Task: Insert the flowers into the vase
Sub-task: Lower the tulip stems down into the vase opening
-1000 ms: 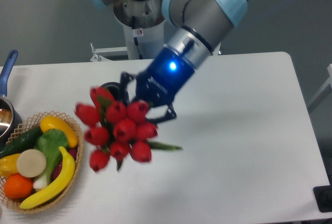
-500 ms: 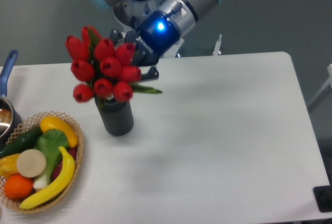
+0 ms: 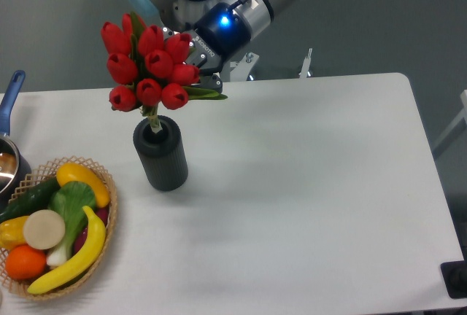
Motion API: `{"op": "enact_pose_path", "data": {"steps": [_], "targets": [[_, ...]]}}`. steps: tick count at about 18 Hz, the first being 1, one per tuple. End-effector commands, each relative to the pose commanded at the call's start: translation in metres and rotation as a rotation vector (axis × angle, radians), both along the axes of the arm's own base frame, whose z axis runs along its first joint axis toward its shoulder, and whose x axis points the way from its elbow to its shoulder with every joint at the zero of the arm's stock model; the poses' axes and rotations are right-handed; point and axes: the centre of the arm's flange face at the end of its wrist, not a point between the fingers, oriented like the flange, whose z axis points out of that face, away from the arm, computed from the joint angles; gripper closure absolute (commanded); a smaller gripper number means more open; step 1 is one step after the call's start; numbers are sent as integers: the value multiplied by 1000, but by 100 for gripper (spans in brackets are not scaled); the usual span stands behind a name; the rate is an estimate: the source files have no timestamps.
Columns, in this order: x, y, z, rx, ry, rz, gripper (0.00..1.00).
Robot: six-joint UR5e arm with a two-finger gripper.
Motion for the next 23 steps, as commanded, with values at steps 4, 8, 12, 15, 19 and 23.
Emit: {"op": "enact_pose_path", "data": {"steps": [4, 8, 12, 15, 19, 23], "targets": [[8, 0, -21, -4, 6, -15, 96], [13, -3, -40, -6, 18, -22, 96], [19, -6, -67, -5, 49, -39, 93], [23, -7, -85, -4, 54, -48, 89], [29, -10, -104, 4, 76, -61, 81], [29, -10, -111, -5, 62, -61, 36]]}}
